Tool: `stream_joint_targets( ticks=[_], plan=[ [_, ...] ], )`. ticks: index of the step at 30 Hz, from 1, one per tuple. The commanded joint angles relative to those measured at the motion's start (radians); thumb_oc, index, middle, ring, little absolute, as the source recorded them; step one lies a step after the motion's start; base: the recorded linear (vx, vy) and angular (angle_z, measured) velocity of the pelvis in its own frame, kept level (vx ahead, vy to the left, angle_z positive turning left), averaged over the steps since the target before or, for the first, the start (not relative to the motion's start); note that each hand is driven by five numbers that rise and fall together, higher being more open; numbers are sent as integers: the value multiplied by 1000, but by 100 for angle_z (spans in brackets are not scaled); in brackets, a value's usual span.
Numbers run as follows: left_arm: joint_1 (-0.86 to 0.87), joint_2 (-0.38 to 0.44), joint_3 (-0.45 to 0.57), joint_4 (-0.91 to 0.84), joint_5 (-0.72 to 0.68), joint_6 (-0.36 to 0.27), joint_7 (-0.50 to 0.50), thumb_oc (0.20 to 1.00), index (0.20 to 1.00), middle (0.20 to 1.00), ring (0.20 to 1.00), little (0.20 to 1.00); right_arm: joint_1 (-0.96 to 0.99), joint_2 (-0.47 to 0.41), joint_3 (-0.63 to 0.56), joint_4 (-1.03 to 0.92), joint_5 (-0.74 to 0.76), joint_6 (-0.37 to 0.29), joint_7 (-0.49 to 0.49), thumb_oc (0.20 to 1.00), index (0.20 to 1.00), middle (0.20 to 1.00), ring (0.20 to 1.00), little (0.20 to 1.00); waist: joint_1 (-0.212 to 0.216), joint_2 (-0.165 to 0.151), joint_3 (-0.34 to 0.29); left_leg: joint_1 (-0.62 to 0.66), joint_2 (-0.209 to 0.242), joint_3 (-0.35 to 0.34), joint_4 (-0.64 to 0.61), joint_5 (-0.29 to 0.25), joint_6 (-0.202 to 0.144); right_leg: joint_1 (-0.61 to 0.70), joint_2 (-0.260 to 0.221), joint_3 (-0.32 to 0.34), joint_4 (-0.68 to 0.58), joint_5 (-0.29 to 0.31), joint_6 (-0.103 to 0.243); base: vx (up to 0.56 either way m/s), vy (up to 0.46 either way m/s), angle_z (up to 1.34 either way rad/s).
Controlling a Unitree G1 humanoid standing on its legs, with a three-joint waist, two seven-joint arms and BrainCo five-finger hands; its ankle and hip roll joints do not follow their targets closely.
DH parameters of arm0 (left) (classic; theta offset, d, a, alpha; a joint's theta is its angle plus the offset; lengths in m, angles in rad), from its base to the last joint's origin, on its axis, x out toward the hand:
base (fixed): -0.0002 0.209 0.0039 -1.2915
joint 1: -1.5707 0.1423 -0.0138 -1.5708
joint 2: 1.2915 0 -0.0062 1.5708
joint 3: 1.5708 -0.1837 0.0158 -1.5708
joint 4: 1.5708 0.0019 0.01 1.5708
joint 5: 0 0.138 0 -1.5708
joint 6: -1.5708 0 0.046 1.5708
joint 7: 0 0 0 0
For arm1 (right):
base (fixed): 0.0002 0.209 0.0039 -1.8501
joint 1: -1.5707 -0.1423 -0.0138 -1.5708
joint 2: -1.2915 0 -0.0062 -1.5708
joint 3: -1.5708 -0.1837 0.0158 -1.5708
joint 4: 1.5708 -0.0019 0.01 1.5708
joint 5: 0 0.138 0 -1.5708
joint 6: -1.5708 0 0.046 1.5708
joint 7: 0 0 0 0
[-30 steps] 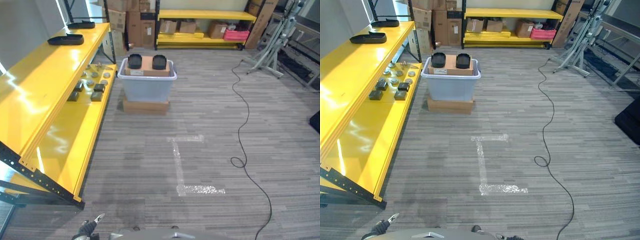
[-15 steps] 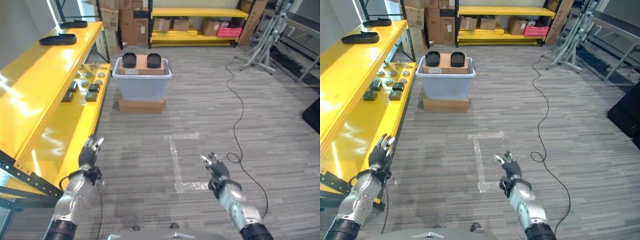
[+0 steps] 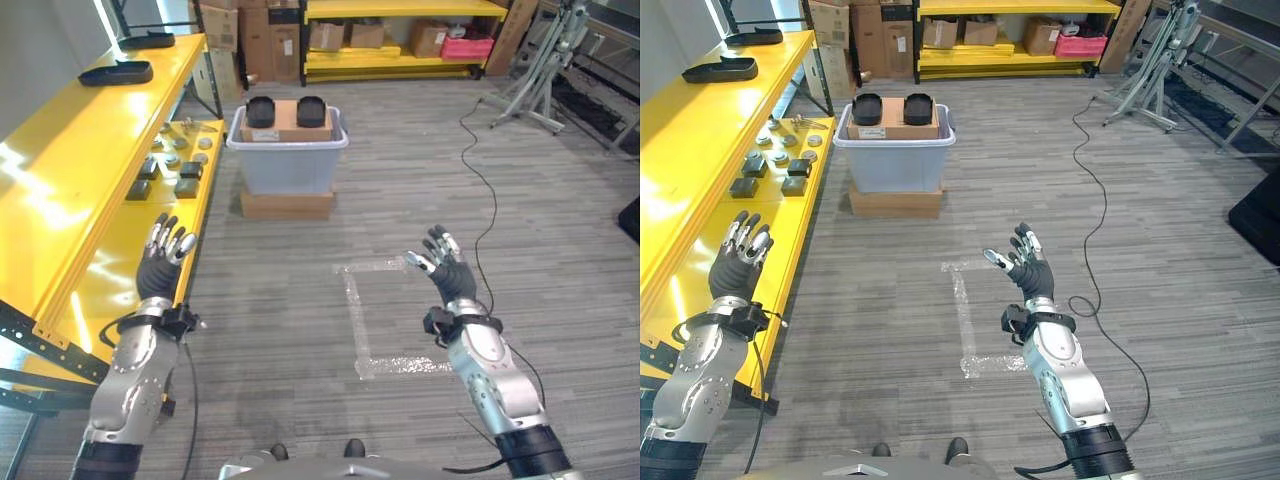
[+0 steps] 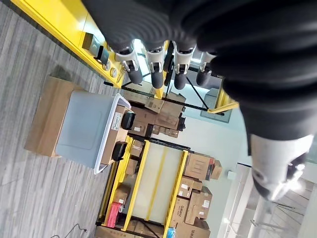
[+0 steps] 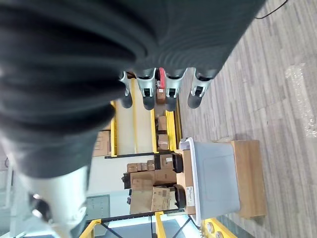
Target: Move parts from the plastic box to the shelf.
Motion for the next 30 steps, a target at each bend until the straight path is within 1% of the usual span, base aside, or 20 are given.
stream_joint_targets(
  ticks=[1,2,6,7,9,10,12,14,15,16,17,18,19,21,22,23,26,28,29,30],
  plan=[
    [-28,42,30,-24,-22,-16,0,1000,1000,1000,1000,1000,-61,-1,-21,-42,24,-43,-15,1000,1000,1000,1000,1000,17,-12,0,-2,-27,18,3,-58,17,41,-35,-36,26,-74,81,53,88,-7],
    [-27,43,32,-25,-28,-12,-4,1000,1000,1000,1000,1000,-61,0,-21,-42,25,-44,-16,1000,1000,1000,1000,1000,16,-11,1,-3,-29,18,3,-59,20,36,-37,-33,35,-76,83,83,157,-7],
    [-35,61,25,-32,-6,8,-19,1000,1000,1000,1000,1000,-51,7,-26,-55,20,-21,-30,1000,1000,1000,1000,1000,0,3,31,-26,-48,9,32,-71,61,-37,-70,-13,212,-80,106,80,170,-15],
    [-37,61,24,-32,-7,9,-18,1000,1000,1000,1000,1000,-51,8,-25,-56,22,-18,-32,1000,1000,1000,1000,1000,0,3,33,-29,-50,8,36,-72,64,-45,-73,-11,231,-82,108,58,153,-10],
    [-62,59,1,-22,-30,31,8,1000,1000,1000,1000,1000,-51,16,-13,-59,28,-17,-59,1000,1000,1000,1000,1000,-9,13,60,-41,-63,-11,57,-80,86,-116,-103,-1,410,-61,115,55,189,-5],
    [-74,56,-8,-16,-43,37,16,1000,1000,1000,1000,1000,-52,19,-8,-58,24,-20,-61,1000,1000,1000,1000,1000,-13,21,69,-47,-66,-17,64,-84,94,-158,-119,5,494,-36,116,63,196,-3],
    [-84,45,-19,-8,-38,37,25,1000,1000,1000,1000,1000,-44,21,-6,-66,26,-11,-60,1000,1000,1000,1000,1000,-22,33,86,-41,-73,-28,74,-98,103,-225,-147,12,629,-1,115,84,181,0],
    [-85,41,-20,-6,-33,38,27,1000,1000,1000,1000,1000,-41,21,-7,-71,28,-4,-61,1000,1000,1000,1000,1000,-23,33,89,-40,-78,-29,75,-101,106,-245,-156,17,663,-2,115,107,104,2],
    [-76,32,-15,-6,-33,42,26,1000,1000,1000,1000,1000,-33,19,-15,-80,47,20,-40,1000,1000,1000,1000,1000,-31,39,97,-19,-84,-26,67,-117,106,-297,-165,10,671,21,120,190,71,4],
    [-70,33,-13,-9,-40,43,25,1000,1000,1000,1000,1000,-31,19,-17,-81,48,20,-37,1000,1000,1000,1000,1000,-33,36,98,-14,-87,-25,68,-126,104,-304,-161,8,633,30,124,275,34,-8],
    [-64,35,-10,-14,-40,43,25,1000,1000,1000,1000,1000,-28,20,-19,-81,51,19,-31,1000,1000,1000,1000,1000,-36,26,99,-9,-94,-24,74,-139,99,-304,-156,5,557,34,129,197,-59,-15],
    [-61,37,-10,-18,-38,42,26,1000,1000,1000,1000,1000,-28,20,-21,-81,55,20,-27,1000,1000,1000,1000,1000,-38,22,99,-7,-94,-25,78,-146,96,-298,-151,3,515,36,130,255,-117,-18],
    [-57,41,-13,-26,-36,38,32,1000,1000,1000,1000,1000,-29,16,-27,-77,64,19,-20,1000,1000,1000,1000,1000,-43,5,99,0,-103,-30,90,-161,87,-287,-139,3,375,46,137,264,-123,-7],
    [-51,45,-20,-38,-27,39,28,1000,1000,1000,1000,1000,-28,5,-38,-72,77,21,-14,1000,1000,1000,1000,1000,-49,-9,98,13,-109,-43,105,-184,74,-268,-122,2,194,67,144,371,-158,-8],
    [-45,46,-27,-42,-16,37,25,1000,1000,1000,1000,1000,-27,-2,-46,-67,95,26,-7,1000,1000,1000,1000,1000,-52,-14,96,25,-108,-47,115,-198,70,-265,-122,1,92,82,147,710,-258,8],
    [-34,47,-34,-34,-14,28,5,1000,1000,1000,1000,1000,-8,-9,-63,-66,111,23,15,1000,1000,1000,1000,1000,-55,-19,93,45,-106,-45,137,-220,66,-273,-133,-13,-3,101,155,609,-212,20],
    [-15,51,-39,-31,-13,10,-18,1000,1000,1000,1000,1000,23,-5,-73,-83,107,20,39,1000,1000,1000,1000,1000,-58,-25,90,50,-101,-34,174,-244,63,-289,-147,-20,-5,87,157,478,-174,16],
    [12,48,-40,-30,-29,-17,-25,1000,1000,1000,1000,1000,50,-4,-74,-98,99,10,57,1000,1000,1000,1000,1000,-61,-37,83,62,-93,-21,227,-288,62,-269,-161,-26,-5,100,152,646,-275,23],
    [23,44,-36,-23,-57,-31,-21,1000,1000,1000,1000,1000,56,-10,-70,-99,98,6,59,1000,1000,1000,1000,1000,-68,-39,71,83,-75,-21,258,-316,50,-247,-153,-34,16,89,144,765,-336,32],
    [25,40,-35,-15,-86,-37,-18,1000,1000,1000,1000,1000,49,-19,-66,-96,103,9,53,1000,1000,1000,1000,1000,-72,-36,64,99,-58,-15,282,-316,38,-247,-146,-32,67,72,137,656,-289,42]
  ],
)
